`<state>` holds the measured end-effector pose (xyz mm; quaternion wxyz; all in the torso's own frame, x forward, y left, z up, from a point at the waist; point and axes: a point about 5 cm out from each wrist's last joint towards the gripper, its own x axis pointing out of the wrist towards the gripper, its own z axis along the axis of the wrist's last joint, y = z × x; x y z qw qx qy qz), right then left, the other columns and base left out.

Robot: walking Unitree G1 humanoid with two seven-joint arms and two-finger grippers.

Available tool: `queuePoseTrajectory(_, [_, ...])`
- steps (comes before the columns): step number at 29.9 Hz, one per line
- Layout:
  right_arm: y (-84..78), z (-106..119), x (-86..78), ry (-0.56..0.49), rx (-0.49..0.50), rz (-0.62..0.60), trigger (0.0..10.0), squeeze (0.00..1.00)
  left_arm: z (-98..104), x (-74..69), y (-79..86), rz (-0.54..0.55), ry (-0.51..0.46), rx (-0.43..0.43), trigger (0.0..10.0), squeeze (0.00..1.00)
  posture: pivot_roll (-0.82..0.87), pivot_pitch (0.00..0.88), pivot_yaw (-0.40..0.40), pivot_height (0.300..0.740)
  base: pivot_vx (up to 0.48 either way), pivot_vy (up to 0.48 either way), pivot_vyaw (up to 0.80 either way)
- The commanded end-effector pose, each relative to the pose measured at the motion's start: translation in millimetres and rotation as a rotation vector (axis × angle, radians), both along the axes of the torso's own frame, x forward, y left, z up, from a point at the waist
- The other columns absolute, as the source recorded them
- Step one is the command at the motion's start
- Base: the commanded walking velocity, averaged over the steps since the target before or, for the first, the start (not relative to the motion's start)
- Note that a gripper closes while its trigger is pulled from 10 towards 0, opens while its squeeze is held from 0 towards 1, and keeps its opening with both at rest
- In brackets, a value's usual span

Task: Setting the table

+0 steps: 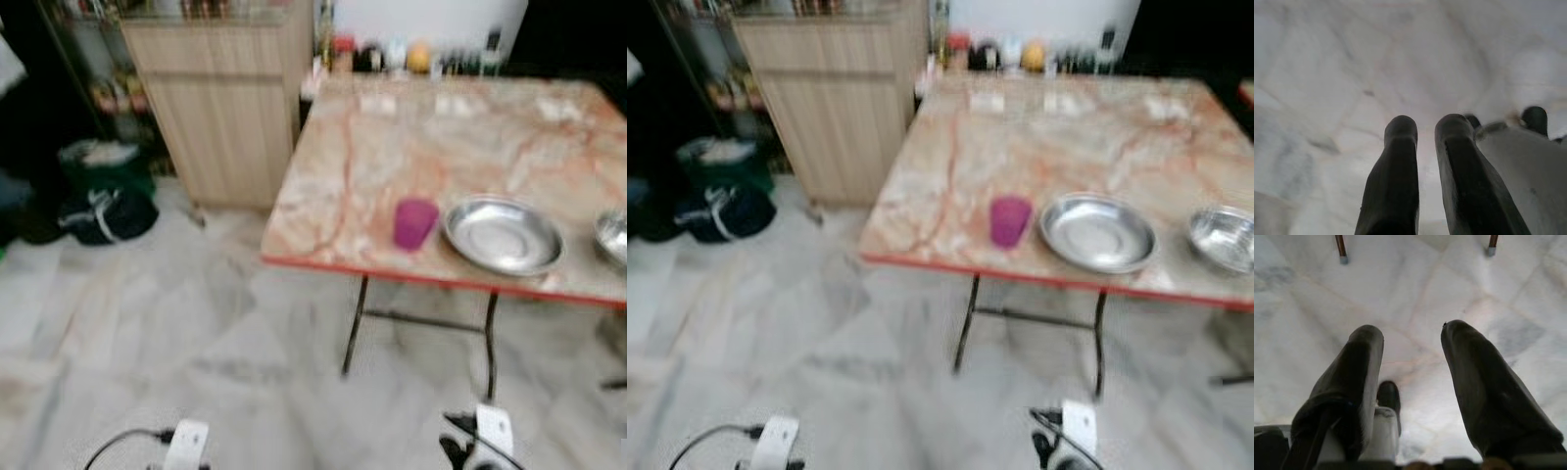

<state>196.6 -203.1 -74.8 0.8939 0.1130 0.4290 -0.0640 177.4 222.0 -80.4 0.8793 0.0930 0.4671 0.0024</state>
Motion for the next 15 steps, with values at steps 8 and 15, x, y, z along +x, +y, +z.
queuePoseTrajectory(8, [-0.5,0,-0.1,-0.019,-0.019,-0.004,10.0,0.00,0,1.7,-1.6,0.013,-0.009,-0.014,10.0,0.00,-0.03,0.055,-0.003,0.740,0.000,0.000,0.00])
queuePoseTrajectory(15, [-8.0,19,22.9,-0.217,-0.064,-0.069,10.0,0.00,1,2.2,-2.6,0.017,-0.022,-0.015,10.0,0.00,-0.04,0.049,-0.012,0.740,0.000,0.000,0.00])
